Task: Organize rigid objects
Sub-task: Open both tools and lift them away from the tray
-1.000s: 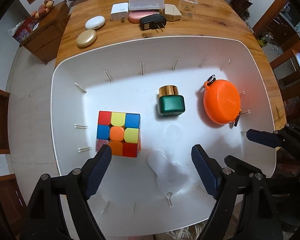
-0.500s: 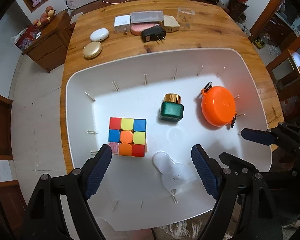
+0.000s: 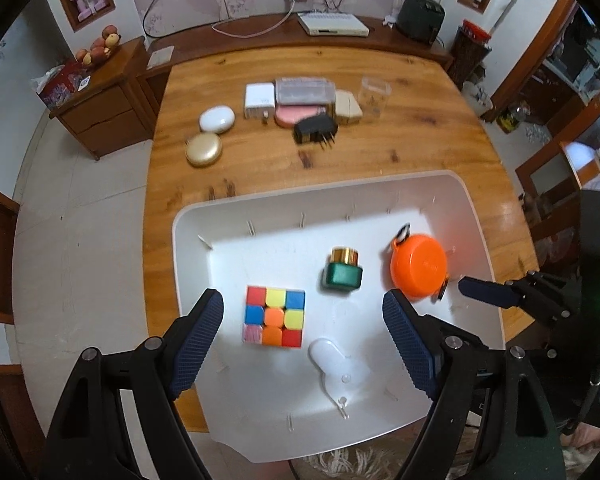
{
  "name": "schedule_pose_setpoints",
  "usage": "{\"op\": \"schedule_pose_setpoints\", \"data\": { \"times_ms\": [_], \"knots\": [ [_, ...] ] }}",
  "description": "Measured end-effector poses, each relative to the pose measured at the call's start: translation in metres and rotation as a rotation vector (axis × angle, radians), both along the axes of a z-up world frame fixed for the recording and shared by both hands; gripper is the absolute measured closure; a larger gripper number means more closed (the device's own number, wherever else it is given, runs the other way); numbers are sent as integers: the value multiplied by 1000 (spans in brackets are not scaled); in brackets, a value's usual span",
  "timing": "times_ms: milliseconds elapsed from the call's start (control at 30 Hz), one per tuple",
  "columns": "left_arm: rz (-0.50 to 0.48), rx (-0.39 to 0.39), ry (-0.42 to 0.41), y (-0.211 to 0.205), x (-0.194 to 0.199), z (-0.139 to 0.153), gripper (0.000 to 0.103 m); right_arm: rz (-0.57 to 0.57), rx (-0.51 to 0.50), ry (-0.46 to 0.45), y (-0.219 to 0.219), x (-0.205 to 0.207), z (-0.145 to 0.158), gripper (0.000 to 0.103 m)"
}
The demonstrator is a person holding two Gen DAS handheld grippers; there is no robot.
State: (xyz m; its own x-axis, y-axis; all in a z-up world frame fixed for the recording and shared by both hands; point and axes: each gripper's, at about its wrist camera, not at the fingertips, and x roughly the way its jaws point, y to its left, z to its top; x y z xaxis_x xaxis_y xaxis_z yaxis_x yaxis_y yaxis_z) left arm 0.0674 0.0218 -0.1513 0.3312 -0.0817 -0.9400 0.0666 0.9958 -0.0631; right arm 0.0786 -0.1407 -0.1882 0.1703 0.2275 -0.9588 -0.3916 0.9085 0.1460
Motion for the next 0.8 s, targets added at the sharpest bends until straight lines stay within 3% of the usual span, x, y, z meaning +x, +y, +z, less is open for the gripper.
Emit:
{"op": "schedule_pose_setpoints", "data": {
  "times_ms": [267,600,800],
  "knots": [
    [23,-13,-70,21,23,35,19,-25,20,-59,1,21,31,51],
    [51,25,-200,55,69,86,19,-51,17,-171,-1,66,88,51],
    [90,-7,-206,82,108,100,19,-103,1,-226,-2,113,114,50]
  ]
}}
